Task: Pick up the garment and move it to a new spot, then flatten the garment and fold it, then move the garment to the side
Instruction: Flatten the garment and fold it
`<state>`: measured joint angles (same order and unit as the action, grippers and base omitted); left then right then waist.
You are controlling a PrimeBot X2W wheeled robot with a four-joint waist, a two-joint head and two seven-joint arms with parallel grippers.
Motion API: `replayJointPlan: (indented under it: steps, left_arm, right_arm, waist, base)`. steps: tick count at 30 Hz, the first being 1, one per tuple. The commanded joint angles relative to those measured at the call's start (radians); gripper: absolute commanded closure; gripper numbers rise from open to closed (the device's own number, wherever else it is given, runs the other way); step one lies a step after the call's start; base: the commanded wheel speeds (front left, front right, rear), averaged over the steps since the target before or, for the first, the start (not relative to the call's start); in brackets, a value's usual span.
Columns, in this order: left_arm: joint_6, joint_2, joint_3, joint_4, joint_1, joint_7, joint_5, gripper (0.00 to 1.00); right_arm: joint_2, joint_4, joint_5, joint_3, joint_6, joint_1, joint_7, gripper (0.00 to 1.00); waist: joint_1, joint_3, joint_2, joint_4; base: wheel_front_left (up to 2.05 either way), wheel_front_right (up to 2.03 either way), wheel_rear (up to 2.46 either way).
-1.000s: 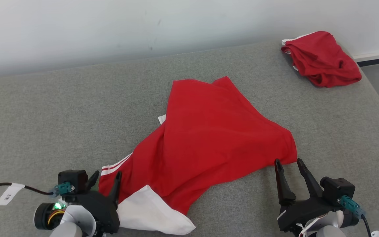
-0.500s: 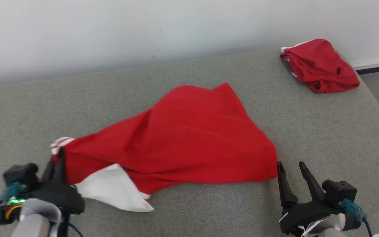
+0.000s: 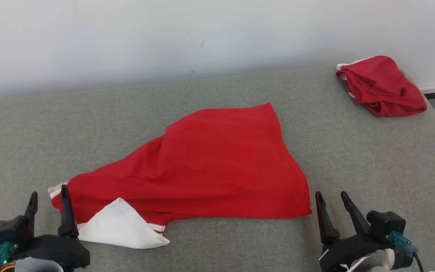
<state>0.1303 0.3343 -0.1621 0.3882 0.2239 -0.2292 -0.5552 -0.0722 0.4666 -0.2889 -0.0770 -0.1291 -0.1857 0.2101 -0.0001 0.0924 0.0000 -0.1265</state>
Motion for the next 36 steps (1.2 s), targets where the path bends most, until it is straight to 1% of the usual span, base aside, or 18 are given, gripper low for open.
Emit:
replayJointPlan:
  steps: [1, 4, 7, 9, 11, 14, 16, 18, 20, 22, 25, 31, 32, 33, 34, 36]
  left_arm:
    - [0.007, -0.004, 0.007, -0.024, -0.026, -0.013, 0.007, 0.0]
    - [0.027, -0.019, 0.008, -0.094, -0.057, -0.025, 0.029, 0.0]
    - [0.021, -0.023, -0.033, -0.155, -0.095, -0.003, 0.05, 0.0]
    - [0.005, -0.028, -0.078, -0.18, -0.111, 0.043, 0.053, 0.0]
    - [-0.01, -0.031, -0.102, -0.199, -0.107, 0.063, 0.054, 0.0]
    - [-0.033, -0.023, -0.142, -0.177, -0.08, 0.096, 0.072, 0.0]
    - [-0.053, -0.026, -0.157, -0.14, -0.055, 0.11, 0.066, 0.0]
    - [-0.066, -0.014, -0.172, -0.097, -0.028, 0.118, 0.085, 0.0]
    - [-0.067, -0.026, -0.183, -0.065, -0.005, 0.124, 0.089, 0.0]
    - [-0.063, -0.016, -0.185, -0.032, 0.017, 0.123, 0.101, 0.0]
    - [-0.07, -0.014, -0.188, 0.019, 0.035, 0.124, 0.098, 0.0]
    - [-0.062, -0.014, -0.189, 0.104, 0.065, 0.106, 0.104, 0.0]
    - [-0.061, -0.015, -0.188, 0.113, 0.069, 0.103, 0.105, 0.15]
    - [-0.06, -0.016, -0.187, 0.124, 0.073, 0.097, 0.104, 0.62]
    - [-0.057, -0.016, -0.186, 0.147, 0.078, 0.09, 0.105, 1.0]
    - [-0.054, -0.016, -0.189, 0.157, 0.082, 0.087, 0.11, 1.0]
  right_arm:
    - [-0.007, -0.002, 0.002, -0.006, -0.002, 0.0, -0.004, 0.0]
    - [-0.009, -0.007, 0.0, -0.013, -0.002, -0.006, -0.005, 0.0]
    - [-0.01, -0.011, -0.003, -0.014, -0.002, -0.006, -0.005, 0.0]
    - [-0.01, -0.013, -0.003, -0.015, -0.002, -0.003, -0.008, 0.0]
    - [-0.011, -0.014, -0.003, -0.015, -0.002, -0.001, -0.011, 0.0]
    - [-0.008, -0.016, 0.0, -0.021, -0.002, -0.004, -0.014, 0.0]
    - [-0.007, -0.016, -0.002, -0.028, -0.002, -0.014, -0.015, 0.0]
    - [-0.009, -0.016, -0.005, -0.033, -0.002, -0.019, -0.017, 0.0]
    - [-0.01, -0.014, -0.008, -0.034, -0.002, -0.02, -0.015, 0.0]
    - [-0.011, -0.013, -0.01, -0.034, -0.002, -0.026, -0.012, 0.0]
    - [-0.008, -0.009, -0.013, -0.034, -0.002, -0.029, -0.008, 0.0]
    - [-0.006, 0.002, -0.017, -0.03, -0.002, -0.032, 0.003, 0.0]
    - [-0.006, 0.004, -0.017, -0.03, -0.002, -0.032, 0.003, 0.0]
    - [-0.005, 0.006, -0.017, -0.029, -0.002, -0.032, 0.005, 0.0]
    - [-0.005, 0.009, -0.017, -0.028, -0.002, -0.031, 0.009, 0.0]
    - [-0.004, 0.01, -0.015, -0.028, -0.002, -0.032, 0.009, 0.0]
  waist:
    - [0.0001, -0.007, 0.0, 0.014]
    - [0.0001, -0.012, 0.0, 0.025]
    - [0.0001, -0.013, 0.0, 0.036]
    - [0.0001, -0.011, 0.0, 0.042]
    - [0.0001, -0.006, 0.0, 0.047]
    - [0.0001, 0.002, 0.0, 0.043]
    - [0.0001, 0.009, 0.0, 0.034]
    - [0.0001, 0.017, 0.0, 0.019]
    - [0.0001, 0.023, 0.0, 0.004]
    - [0.0001, 0.031, 0.0, -0.015]
    - [0.0001, 0.042, 0.0, -0.042]
    - [0.0001, 0.052, 0.0, -0.067]
    - [0.0001, 0.052, 0.0, -0.069]
    - [0.0001, 0.051, 0.0, -0.069]
    - [0.0001, 0.049, 0.0, -0.068]
    - [0.0001, 0.048, 0.0, -0.067]
  base:
    - [0.0, 0.0, 0.0]
    - [0.0, 0.0, 0.0]
    - [0.0, 0.0, 0.0]
    - [0.0, 0.0, 0.0]
    - [0.0, 0.0, 0.0]
    - [0.0, 0.0, 0.0]
    - [0.0, 0.0, 0.0]
    - [0.0, 0.0, 0.0]
    - [0.0, 0.0, 0.0]
    - [0.0, 0.0, 0.0]
    - [0.0, 0.0, 0.0]
    - [0.0, 0.0, 0.0]
    - [0.0, 0.0, 0.0]
    - [0.0, 0.0, 0.0]
    - [0.0, 0.0, 0.0]
    - [0.0, 0.0, 0.0]
